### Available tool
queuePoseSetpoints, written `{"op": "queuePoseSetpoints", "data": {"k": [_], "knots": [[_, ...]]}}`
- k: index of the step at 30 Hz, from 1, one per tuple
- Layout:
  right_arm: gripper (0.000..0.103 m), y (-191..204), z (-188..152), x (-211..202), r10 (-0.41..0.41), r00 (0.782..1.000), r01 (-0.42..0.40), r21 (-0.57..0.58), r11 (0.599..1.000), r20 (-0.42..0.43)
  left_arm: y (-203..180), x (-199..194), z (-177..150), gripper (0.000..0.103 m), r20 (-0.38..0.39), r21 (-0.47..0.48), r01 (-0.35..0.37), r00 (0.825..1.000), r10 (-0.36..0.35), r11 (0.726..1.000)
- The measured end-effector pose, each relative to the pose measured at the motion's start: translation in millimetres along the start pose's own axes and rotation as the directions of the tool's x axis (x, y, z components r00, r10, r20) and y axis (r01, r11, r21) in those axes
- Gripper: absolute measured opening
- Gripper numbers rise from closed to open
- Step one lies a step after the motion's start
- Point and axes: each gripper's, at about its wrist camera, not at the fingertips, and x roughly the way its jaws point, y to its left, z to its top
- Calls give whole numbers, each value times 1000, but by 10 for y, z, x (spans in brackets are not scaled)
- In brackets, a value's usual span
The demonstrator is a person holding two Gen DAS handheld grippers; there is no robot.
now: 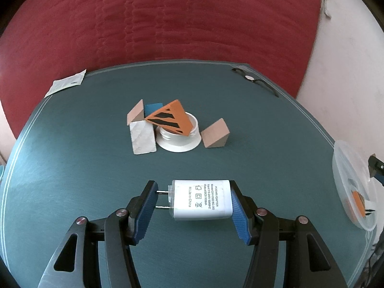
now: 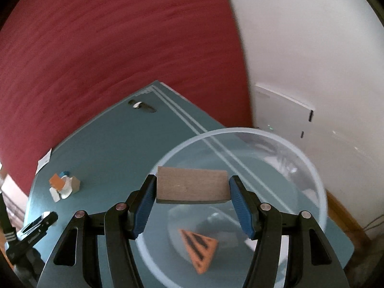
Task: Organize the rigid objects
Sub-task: 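Carry the tan block with the right tool into the clear bowl and open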
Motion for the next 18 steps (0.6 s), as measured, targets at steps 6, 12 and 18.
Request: {"op": "queuePoseSetpoints", "data": {"k": [6, 12, 18], "knots": [[63, -264, 10, -15, -35, 999, 34, 66, 997, 2, -116, -17, -20, 61, -5, 25, 3, 1000, -3, 1000], [63, -406, -2, -34, -47, 999, 46, 81, 996, 11, -267, -46, -13, 61, -10, 43, 22, 1000, -22, 999], [63, -520, -28, -69, -50, 999, 48, 87, 995, 21, -520, -65, 21, 61, -13, 84, 42, 999, -41, 996]]}}
